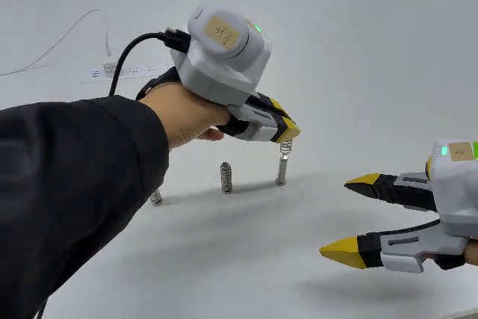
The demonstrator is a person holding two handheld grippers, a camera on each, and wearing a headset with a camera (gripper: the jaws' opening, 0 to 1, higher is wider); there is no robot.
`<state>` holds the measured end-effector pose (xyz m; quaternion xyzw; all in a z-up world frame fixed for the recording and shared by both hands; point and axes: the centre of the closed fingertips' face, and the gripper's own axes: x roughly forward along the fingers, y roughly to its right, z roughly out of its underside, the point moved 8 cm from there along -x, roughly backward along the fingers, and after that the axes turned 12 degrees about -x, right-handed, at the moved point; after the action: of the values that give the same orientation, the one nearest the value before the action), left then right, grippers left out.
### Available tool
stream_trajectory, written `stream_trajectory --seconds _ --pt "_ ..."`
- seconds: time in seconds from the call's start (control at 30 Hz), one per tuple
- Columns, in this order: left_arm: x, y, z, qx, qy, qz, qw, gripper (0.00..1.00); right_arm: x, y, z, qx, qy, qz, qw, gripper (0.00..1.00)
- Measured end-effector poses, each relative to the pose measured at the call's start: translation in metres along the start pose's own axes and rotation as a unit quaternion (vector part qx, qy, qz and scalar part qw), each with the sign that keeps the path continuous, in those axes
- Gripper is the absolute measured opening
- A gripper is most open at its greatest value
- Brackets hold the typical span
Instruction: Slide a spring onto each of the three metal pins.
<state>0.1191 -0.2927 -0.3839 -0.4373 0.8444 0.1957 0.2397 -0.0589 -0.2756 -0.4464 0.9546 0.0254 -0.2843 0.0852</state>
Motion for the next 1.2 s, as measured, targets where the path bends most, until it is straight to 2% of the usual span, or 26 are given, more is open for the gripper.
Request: stream_trajectory --seconds 0.47,0.77,1.2 --pt "0.011 -0.001 0.006 -0.004 -0.013 0.000 0.9999 0.10 -0.001 0.000 0.003 0.005 -0.001 0.002 1.0000 0.67" --pt "0.012 -0.002 0.007 -0.007 -0.007 -0.002 0.9999 0.10 -0.001 0.001 0.005 0.007 -0.002 0.001 1.0000 0.66" --pt "0.014 -0.004 0.012 -0.009 -0.018 -0.006 0.9998 0.10 0.001 0.002 0.005 0.004 -0.003 -0.003 1.0000 0.66"
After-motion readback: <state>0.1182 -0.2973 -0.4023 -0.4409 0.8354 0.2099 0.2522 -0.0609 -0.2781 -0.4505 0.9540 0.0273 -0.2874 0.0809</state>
